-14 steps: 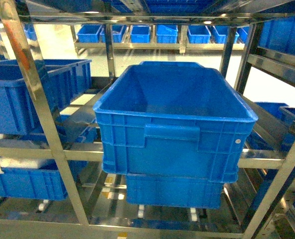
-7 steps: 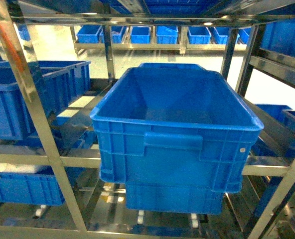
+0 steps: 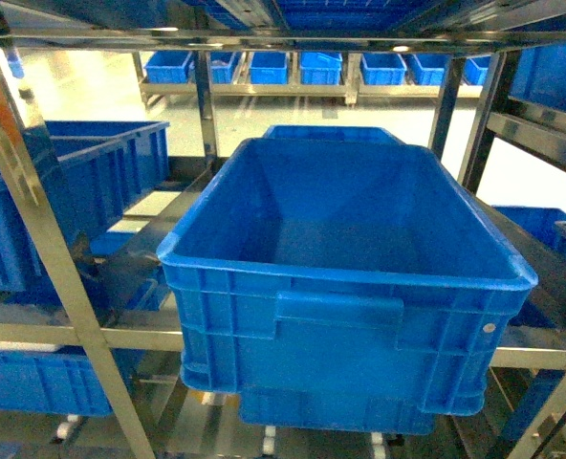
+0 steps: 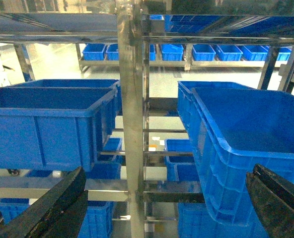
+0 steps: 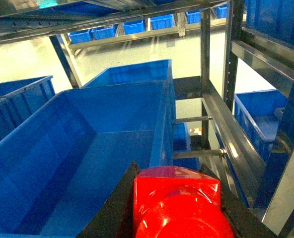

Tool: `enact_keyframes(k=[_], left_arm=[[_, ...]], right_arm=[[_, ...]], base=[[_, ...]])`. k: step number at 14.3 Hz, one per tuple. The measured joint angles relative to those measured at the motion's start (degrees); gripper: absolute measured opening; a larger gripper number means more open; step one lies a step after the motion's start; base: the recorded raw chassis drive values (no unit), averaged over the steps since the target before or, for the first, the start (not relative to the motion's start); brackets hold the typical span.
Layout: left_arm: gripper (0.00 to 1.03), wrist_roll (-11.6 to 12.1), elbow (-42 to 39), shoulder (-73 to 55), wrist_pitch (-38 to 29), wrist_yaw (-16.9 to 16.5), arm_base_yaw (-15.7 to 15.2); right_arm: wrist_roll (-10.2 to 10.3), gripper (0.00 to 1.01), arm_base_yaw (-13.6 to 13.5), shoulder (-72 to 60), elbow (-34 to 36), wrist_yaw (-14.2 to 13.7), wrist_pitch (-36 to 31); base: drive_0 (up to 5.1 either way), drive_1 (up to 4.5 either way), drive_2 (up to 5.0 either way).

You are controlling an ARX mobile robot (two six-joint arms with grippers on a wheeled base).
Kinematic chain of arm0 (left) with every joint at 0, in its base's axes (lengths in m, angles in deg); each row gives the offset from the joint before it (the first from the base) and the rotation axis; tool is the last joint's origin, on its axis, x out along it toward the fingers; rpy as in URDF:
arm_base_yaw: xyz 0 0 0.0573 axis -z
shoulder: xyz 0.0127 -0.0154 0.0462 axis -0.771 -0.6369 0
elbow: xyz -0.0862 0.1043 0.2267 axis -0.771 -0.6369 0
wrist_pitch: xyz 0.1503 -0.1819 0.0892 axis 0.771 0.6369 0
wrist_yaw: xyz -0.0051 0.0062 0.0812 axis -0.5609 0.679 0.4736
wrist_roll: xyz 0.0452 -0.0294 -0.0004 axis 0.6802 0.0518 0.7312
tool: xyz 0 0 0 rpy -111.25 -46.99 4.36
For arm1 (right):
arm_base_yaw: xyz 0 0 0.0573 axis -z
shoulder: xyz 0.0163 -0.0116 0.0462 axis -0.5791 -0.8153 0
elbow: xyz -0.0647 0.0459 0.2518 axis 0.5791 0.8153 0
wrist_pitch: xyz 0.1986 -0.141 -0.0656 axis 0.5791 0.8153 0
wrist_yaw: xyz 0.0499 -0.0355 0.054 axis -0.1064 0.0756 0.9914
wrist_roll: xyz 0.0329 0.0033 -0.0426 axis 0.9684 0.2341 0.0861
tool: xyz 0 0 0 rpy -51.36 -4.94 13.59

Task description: Pick red block from blue box to shelf

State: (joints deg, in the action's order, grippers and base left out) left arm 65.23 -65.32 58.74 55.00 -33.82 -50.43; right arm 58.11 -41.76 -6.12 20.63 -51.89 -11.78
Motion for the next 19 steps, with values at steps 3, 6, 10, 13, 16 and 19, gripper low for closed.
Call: enact_keyframes(k=[3, 6, 10, 13, 16, 19], left_arm=[[0.98, 0.0, 0.0, 0.0, -0.3, 0.0, 0.0], [0.98, 0.0, 0.0, 0.0, -0.2, 0.0, 0.0], [0.98, 0.0, 0.0, 0.0, 0.0, 0.0, 0.0], [0.98, 0.0, 0.0, 0.0, 0.0, 0.0, 0.0], [0.98, 0.0, 0.0, 0.0, 0.0, 0.0, 0.0], [0.98, 0.0, 0.0, 0.0, 0.0, 0.0, 0.0]], right_arm=[[0.0, 0.27, 0.0, 0.2, 0.0, 0.0, -0.2], [0.0, 0.27, 0.0, 0.0, 0.0, 0.0, 0.1], [0.0, 0.27, 0.0, 0.0, 0.0, 0.0, 0.1], [0.0, 0.27, 0.0, 0.0, 0.0, 0.0, 0.1], [0.0, 0.27, 0.0, 0.0, 0.0, 0.0, 0.1], [0.7, 0.27, -1.0, -3.9, -2.4, 2.9, -0.1]], base=[[0.0, 2.83, -2.9], [0.0, 0.0, 0.0], [0.0, 0.0, 0.0], [0.0, 0.0, 0.0], [0.0, 0.0, 0.0], [0.0, 0.0, 0.0]])
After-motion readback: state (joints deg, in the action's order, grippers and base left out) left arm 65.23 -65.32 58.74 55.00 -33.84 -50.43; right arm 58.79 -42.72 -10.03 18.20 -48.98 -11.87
